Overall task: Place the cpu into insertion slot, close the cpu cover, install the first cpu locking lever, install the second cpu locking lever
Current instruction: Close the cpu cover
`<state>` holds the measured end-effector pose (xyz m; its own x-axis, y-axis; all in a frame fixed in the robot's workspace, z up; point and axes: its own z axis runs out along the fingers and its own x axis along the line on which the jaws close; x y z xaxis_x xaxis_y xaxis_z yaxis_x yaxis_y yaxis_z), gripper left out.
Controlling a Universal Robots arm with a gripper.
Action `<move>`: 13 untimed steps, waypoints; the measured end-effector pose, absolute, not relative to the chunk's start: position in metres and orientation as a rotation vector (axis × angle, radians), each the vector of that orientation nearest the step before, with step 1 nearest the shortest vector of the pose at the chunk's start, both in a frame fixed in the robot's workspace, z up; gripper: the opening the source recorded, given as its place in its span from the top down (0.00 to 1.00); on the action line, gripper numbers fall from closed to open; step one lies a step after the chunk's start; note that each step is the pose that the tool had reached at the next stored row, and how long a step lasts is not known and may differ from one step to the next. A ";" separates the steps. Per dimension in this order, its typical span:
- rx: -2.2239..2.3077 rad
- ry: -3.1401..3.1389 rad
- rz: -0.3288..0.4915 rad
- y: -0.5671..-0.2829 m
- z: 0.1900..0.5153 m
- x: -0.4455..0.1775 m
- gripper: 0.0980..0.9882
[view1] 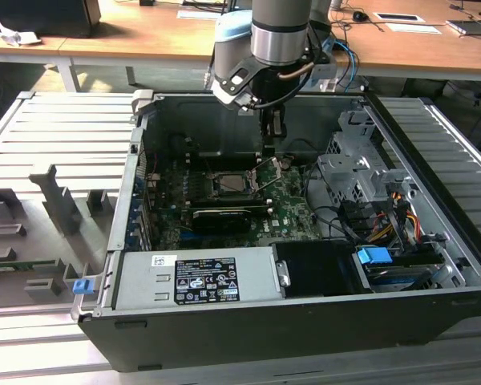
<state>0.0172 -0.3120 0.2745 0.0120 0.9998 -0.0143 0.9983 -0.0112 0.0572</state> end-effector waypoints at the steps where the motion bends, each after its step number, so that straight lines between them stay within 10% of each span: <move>1: 2.198 2.173 0.047 -0.312 0.273 0.019 0.99; 13: 2.198 2.173 0.046 -0.312 0.262 0.040 0.99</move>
<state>0.0404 -0.3120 0.2618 0.0117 0.9998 -0.0144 0.9984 -0.0109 0.0564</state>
